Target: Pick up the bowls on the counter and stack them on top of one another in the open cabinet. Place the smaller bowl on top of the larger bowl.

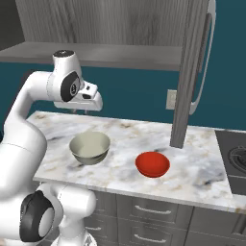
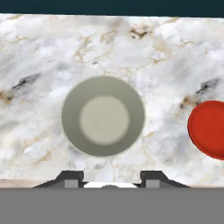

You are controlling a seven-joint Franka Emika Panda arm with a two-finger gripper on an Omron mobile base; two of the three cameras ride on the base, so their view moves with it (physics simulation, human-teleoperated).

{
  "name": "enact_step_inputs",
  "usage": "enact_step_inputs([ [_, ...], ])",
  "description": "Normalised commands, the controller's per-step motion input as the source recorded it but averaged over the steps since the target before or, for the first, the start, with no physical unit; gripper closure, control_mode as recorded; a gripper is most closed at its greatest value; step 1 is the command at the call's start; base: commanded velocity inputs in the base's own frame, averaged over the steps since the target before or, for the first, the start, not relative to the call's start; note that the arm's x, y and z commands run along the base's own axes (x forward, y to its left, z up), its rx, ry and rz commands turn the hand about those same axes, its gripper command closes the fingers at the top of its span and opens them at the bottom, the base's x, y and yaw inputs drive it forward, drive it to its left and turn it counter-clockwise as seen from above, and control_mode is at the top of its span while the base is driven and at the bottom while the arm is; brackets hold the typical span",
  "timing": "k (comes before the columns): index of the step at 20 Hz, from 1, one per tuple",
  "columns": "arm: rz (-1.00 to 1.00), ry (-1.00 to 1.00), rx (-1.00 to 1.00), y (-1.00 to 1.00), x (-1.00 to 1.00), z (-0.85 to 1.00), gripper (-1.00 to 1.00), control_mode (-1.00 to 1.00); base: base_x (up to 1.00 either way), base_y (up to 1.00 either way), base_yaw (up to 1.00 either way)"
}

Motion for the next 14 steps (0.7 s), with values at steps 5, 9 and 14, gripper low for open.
enact_step_inputs([
  [5,0.00,0.00,0.01,-0.05,-0.18,0.00,-1.00,-1.00,0.00,0.00,0.00],
  [9,0.00,-0.01,0.04,-0.16,-0.43,-0.02,-1.00,-1.00,0.00,0.00,0.00],
  [14,0.00,-0.04,0.04,-0.26,-0.50,-0.06,-1.00,-1.00,0.00,0.00,0.00],
])
